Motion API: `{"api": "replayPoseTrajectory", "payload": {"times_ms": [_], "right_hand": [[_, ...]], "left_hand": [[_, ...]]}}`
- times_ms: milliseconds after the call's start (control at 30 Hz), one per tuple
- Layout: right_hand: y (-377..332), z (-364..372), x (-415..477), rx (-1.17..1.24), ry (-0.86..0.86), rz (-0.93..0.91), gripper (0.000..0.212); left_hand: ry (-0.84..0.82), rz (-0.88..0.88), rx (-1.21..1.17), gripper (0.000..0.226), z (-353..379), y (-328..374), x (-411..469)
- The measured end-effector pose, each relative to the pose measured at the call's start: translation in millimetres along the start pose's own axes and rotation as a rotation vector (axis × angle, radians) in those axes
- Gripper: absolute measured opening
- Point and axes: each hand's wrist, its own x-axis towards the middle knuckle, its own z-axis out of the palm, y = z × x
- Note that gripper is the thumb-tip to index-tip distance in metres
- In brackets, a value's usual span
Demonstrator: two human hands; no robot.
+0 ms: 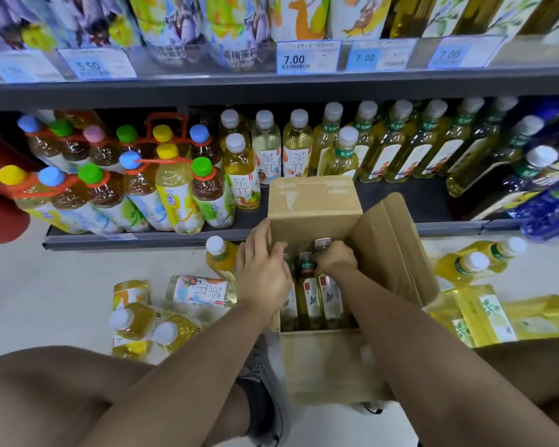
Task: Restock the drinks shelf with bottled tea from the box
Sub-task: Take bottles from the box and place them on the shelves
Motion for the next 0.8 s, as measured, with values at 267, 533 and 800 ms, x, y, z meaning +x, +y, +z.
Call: {"api": "replayPoseTrajectory", "payload": {"times_ms": [267, 533, 800], "right_hand": [[-4, -74, -68, 0.194, 0.117, -0.233, 0.036], [-48, -155, -147, 0.506, 0.215, -0.473, 0.033], [-68, -187, -175, 0.533, -0.033, -0.631, 0.043]], "left_hand": [[-0.109, 0.076, 0.192, 0.042, -32, 15, 3], [-0.225, -0.111, -0.493, 0.106, -92, 82, 2], [-0.035, -0.171, -0.490, 0.089, -140, 67, 16]]}}
